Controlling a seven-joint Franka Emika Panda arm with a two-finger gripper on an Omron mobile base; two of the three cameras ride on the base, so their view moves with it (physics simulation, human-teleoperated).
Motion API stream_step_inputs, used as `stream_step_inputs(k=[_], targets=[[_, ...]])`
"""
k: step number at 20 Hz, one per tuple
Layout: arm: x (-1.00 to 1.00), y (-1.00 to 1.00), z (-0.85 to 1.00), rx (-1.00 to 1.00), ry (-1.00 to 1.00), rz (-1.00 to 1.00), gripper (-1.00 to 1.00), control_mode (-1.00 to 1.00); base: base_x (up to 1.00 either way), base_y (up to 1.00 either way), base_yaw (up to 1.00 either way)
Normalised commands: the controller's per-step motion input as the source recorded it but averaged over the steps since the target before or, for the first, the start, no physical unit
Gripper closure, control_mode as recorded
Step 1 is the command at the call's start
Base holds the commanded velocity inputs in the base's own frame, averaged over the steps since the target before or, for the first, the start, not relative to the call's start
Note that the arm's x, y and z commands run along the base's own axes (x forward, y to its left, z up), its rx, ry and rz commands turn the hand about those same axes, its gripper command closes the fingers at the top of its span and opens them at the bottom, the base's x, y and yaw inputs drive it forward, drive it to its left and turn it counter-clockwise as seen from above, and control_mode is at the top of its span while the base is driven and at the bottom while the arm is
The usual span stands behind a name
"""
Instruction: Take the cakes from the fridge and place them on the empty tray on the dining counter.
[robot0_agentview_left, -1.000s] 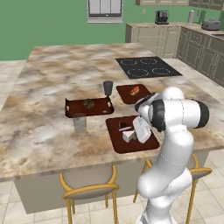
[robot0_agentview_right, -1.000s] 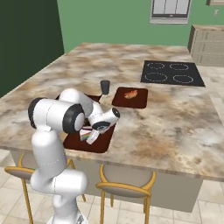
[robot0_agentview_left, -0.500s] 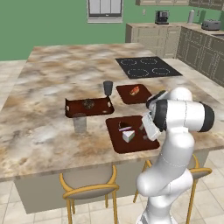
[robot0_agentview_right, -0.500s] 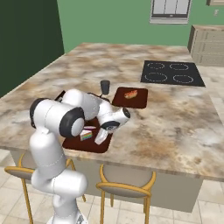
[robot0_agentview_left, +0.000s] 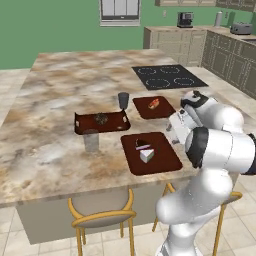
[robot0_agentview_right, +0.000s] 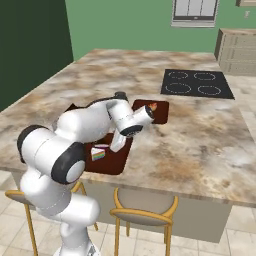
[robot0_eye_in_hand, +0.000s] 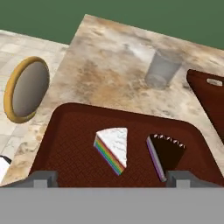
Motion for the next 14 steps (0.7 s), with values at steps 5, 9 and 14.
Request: stream_step_inputs(k=[5,9,14], targets=[[-0.74,-0.02,0.99,-0.01,-0.16,-0.01,-1.00,-1.00,0.00,0.00,0.00],[-1.00,-0.04,0.86,0.00,-0.36,-0.14,-1.00,-1.00,0.00,0.00,0.00],[-1.00,0.00,0.75,-0.01,-0.48,-0.14,-1.00,-1.00,0.00,0.00,0.00]])
